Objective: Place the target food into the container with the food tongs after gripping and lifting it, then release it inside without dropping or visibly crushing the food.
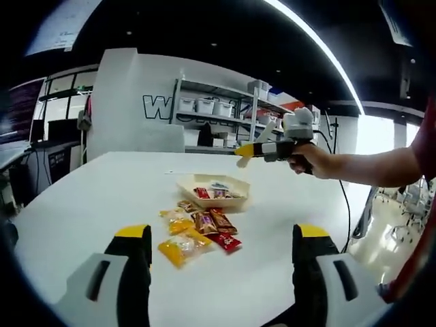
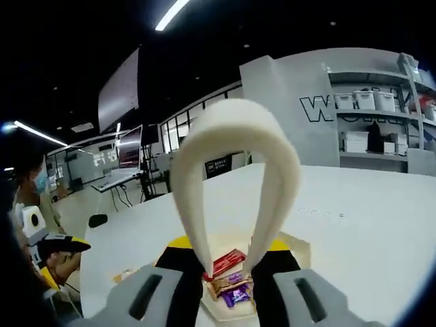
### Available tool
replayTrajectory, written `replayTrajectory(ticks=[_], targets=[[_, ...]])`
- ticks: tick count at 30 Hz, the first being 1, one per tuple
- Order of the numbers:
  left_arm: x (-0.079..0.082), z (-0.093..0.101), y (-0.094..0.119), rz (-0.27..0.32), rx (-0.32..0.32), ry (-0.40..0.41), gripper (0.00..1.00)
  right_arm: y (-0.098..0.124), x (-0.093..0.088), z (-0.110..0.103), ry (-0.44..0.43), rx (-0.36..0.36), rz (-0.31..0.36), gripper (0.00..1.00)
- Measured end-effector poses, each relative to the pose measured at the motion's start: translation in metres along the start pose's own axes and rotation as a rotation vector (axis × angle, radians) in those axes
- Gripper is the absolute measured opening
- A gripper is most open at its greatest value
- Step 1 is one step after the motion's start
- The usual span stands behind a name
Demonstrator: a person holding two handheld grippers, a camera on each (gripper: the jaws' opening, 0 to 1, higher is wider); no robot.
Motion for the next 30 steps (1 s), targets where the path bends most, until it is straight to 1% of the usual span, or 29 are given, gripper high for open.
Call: replayTrajectory(ticks=[2, 4, 6, 8, 10, 13, 14, 16, 20, 21, 22, 23, 25, 26, 30], targets=[[0.0, 0.0, 0.0, -0.001, -0.002, 0.005, 0.83, 0.004, -0.005, -0.005, -0.008, 0.01, 0.007, 0.2], [0.001, 0.003, -0.001, 0.015, -0.011, 0.029, 0.85, 0.007, -0.014, -0.012, 0.016, 0.023, -0.002, 0.2], [0.001, 0.005, -0.004, 0.004, -0.012, 0.026, 0.87, 0.008, -0.023, -0.016, 0.03, 0.026, -0.014, 0.21], [0.0, 0.006, -0.006, -0.01, -0.006, 0.016, 0.9, 0.011, -0.03, -0.019, 0.018, 0.031, -0.022, 0.21], [0.002, 0.006, -0.006, -0.009, 0.011, 0.026, 0.95, 0.013, -0.039, -0.025, -0.016, 0.049, -0.022, 0.21], [0.001, 0.007, -0.008, -0.011, -0.002, 0.043, 0.95, 0.013, -0.05, -0.03, -0.015, 0.052, -0.031, 0.21], [0.0, 0.007, -0.009, -0.019, -0.003, 0.038, 0.95, 0.013, -0.055, -0.032, -0.02, 0.063, -0.045, 0.21], [-0.001, 0.008, -0.009, -0.026, -0.004, 0.029, 0.96, 0.011, -0.06, -0.036, -0.013, 0.06, -0.052, 0.21], [-0.002, 0.008, -0.01, -0.034, -0.011, 0.031, 0.96, 0.006, -0.064, -0.042, -0.02, 0.078, -0.058, 0.21], [-0.002, 0.008, -0.01, -0.036, -0.011, 0.03, 0.96, 0.004, -0.068, -0.047, -0.02, 0.078, -0.071, 0.21], [-0.001, 0.008, -0.01, -0.036, -0.011, 0.028, 0.95, 0.003, -0.07, -0.05, -0.003, 0.083, -0.078, 0.21], [-0.001, 0.008, -0.011, -0.036, -0.01, 0.026, 0.95, -0.002, -0.074, -0.057, 0.053, 0.101, -0.093, 0.21], [0.0, 0.007, -0.011, -0.036, -0.012, 0.023, 0.95, -0.008, -0.077, -0.062, 0.039, 0.11, -0.094, 0.21], [0.0, 0.007, -0.011, -0.037, -0.012, 0.023, 0.95, -0.011, -0.078, -0.064, 0.015, 0.121, -0.098, 0.21], [-0.002, 0.005, -0.01, -0.043, -0.01, 0.024, 0.95, -0.022, -0.082, -0.07, 0.017, 0.113, -0.095, 0.21]])
Point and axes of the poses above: the point that each gripper's makers call its tool centre point, and the gripper's own axes: y roughly backward along the fingers, z roughly to its right, x roughly out of its top, the point moved 8 cm from there along y, roughly backward along the fingers, and after that the axes turned 9 degrees about -y, right-handed, at the moved point
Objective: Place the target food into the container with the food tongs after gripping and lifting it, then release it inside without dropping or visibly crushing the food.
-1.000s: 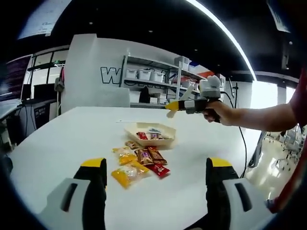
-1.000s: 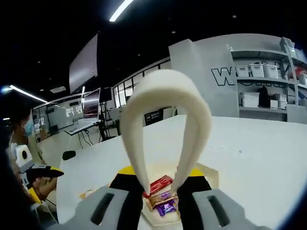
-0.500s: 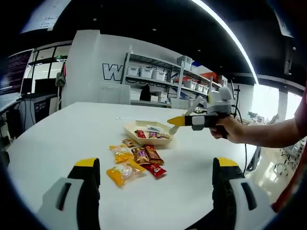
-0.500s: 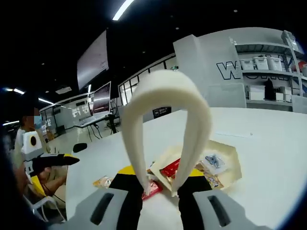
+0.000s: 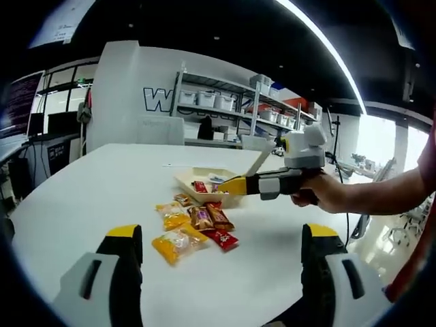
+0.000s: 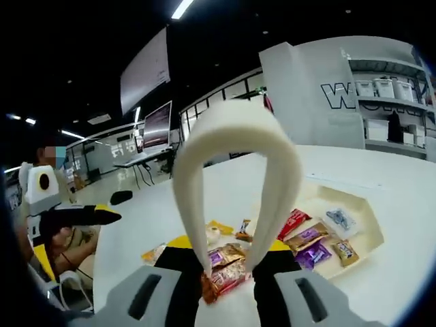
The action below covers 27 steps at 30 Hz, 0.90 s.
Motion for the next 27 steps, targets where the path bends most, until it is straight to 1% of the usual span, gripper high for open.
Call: replayTrajectory(ticks=[1, 2, 3, 5, 6, 7, 8, 9, 12, 14, 16, 20, 21, 22, 23, 25, 27], targets=[[-0.001, -0.001, 0.0, -0.002, 0.0, 0.0, 0.95, -0.002, -0.001, -0.001, 0.001, 0.001, -0.001, 0.22], [-0.002, -0.002, 0.003, -0.005, 0.004, -0.001, 0.94, -0.009, -0.007, -0.004, 0.044, -0.011, -0.024, 0.21], [-0.002, -0.002, 0.005, -0.005, 0.005, -0.001, 0.94, -0.011, -0.009, -0.004, 0.085, -0.021, -0.025, 0.21], [-0.002, -0.003, 0.007, -0.006, 0.007, -0.002, 0.94, -0.012, -0.013, -0.005, 0.087, -0.02, -0.029, 0.21], [-0.002, -0.006, 0.008, -0.007, 0.013, -0.004, 0.94, -0.012, -0.019, -0.002, 0.131, -0.029, -0.063, 0.21], [-0.003, -0.007, 0.008, -0.007, 0.016, -0.003, 0.93, -0.012, -0.022, -0.001, 0.143, -0.028, -0.062, 0.22], [-0.003, -0.008, 0.009, -0.009, 0.021, -0.001, 0.94, -0.012, -0.018, -0.002, 0.16, -0.002, -0.025, 0.22], [-0.002, -0.009, 0.009, -0.007, 0.029, 0.003, 0.94, -0.008, -0.019, 0.0, 0.166, -0.019, -0.047, 0.22], [0.0, -0.009, 0.009, 0.004, 0.028, 0.009, 0.93, -0.001, -0.018, 0.001, 0.209, -0.029, -0.06, 0.22], [0.001, -0.007, 0.007, 0.006, 0.023, 0.003, 0.93, 0.004, -0.017, 0.003, 0.214, -0.028, -0.065, 0.22], [0.001, -0.006, 0.006, 0.005, 0.017, -0.002, 0.92, 0.013, -0.018, 0.007, 0.222, -0.037, -0.07, 0.22], [0.001, -0.002, 0.005, 0.005, 0.008, -0.003, 0.92, 0.026, -0.021, 0.014, 0.227, -0.052, -0.065, 0.22], [0.001, -0.002, 0.005, 0.004, 0.006, -0.003, 0.92, 0.032, -0.021, 0.018, 0.221, -0.071, -0.064, 0.22], [0.001, -0.001, 0.004, 0.003, 0.004, -0.004, 0.92, 0.035, -0.019, 0.021, 0.249, -0.095, -0.061, 0.22], [0.002, 0.0, 0.003, 0.004, 0.002, -0.004, 0.92, 0.037, -0.019, 0.023, 0.253, -0.102, -0.061, 0.22], [0.004, 0.002, 0.002, 0.012, -0.003, -0.005, 0.92, 0.04, -0.019, 0.026, 0.22, -0.106, -0.061, 0.22], [0.006, 0.004, 0.001, 0.016, -0.009, -0.008, 0.92, 0.042, -0.018, 0.027, 0.216, -0.112, -0.057, 0.22]])
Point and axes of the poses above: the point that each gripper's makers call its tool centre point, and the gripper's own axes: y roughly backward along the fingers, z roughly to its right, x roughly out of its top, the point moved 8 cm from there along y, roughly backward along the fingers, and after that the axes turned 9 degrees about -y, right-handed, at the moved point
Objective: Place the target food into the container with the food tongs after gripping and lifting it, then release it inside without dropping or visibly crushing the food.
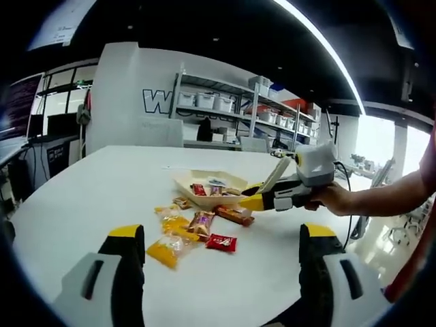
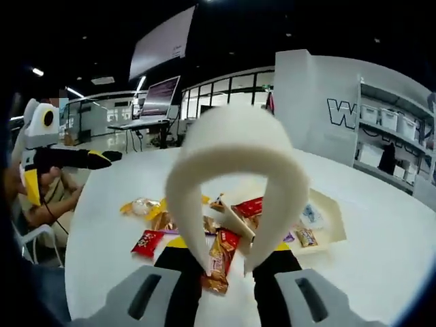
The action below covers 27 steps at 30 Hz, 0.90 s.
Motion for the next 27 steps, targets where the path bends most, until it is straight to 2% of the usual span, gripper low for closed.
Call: replayTrajectory(ticks=[4, 12, 15, 18, 20, 24, 25, 27], targets=[[0.0, 0.001, -0.001, -0.002, -0.003, -0.003, 0.92, 0.0, 0.003, -0.004, -0.029, 0.008, 0.011, 0.22], [-0.002, 0.002, 0.001, -0.005, 0.0, 0.0, 0.92, -0.016, 0.012, -0.016, -0.064, 0.032, 0.045, 0.23], [-0.003, 0.002, 0.002, -0.013, 0.002, -0.004, 0.93, -0.026, 0.005, -0.014, -0.047, 0.005, 0.028, 0.23], [-0.006, 0.0, 0.004, -0.028, 0.016, 0.006, 0.99, -0.027, 0.002, -0.011, -0.084, -0.002, 0.033, 0.23], [-0.009, -0.003, 0.004, -0.035, 0.017, 0.018, 0.98, -0.027, 0.0, -0.009, -0.088, -0.011, 0.034, 0.24], [-0.011, -0.004, 0.005, -0.034, 0.025, 0.028, 0.99, -0.028, -0.011, -0.008, -0.101, -0.015, -0.005, 0.23], [-0.011, -0.004, 0.004, -0.034, 0.025, 0.027, 0.99, -0.026, -0.011, -0.008, -0.084, -0.011, 0.012, 0.23], [-0.011, -0.003, 0.004, -0.039, 0.026, 0.019, 0.98, -0.025, -0.011, -0.008, -0.086, -0.018, -0.003, 0.22]])
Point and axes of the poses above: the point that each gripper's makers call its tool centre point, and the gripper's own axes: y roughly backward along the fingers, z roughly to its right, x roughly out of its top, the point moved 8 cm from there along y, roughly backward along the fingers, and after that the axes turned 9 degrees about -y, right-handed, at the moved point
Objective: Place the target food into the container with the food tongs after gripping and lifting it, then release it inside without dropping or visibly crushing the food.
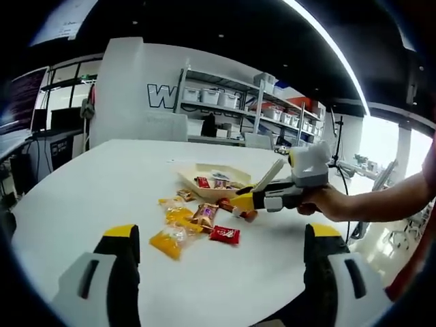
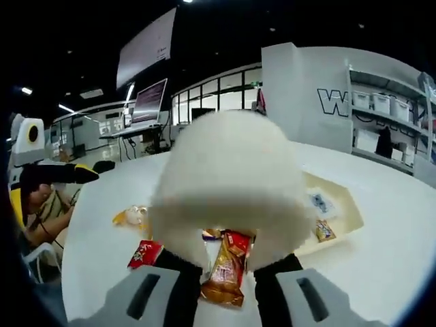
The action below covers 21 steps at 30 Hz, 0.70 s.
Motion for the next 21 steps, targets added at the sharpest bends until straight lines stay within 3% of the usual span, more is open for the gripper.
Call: replayTrajectory(ticks=[11, 14, 21], targets=[[-0.01, -0.001, 0.0, -0.082, 0.011, -0.074, 0.97, 0.003, -0.002, -0.001, 0.018, 0.012, -0.013, 0.19], [-0.01, -0.002, 0.002, -0.078, 0.01, -0.059, 0.97, 0.006, -0.002, -0.005, -0.068, 0.041, -0.027, 0.19], [-0.011, -0.002, 0.003, -0.066, 0.006, -0.035, 0.96, 0.012, 0.008, -0.008, -0.161, 0.061, 0.002, 0.19]])
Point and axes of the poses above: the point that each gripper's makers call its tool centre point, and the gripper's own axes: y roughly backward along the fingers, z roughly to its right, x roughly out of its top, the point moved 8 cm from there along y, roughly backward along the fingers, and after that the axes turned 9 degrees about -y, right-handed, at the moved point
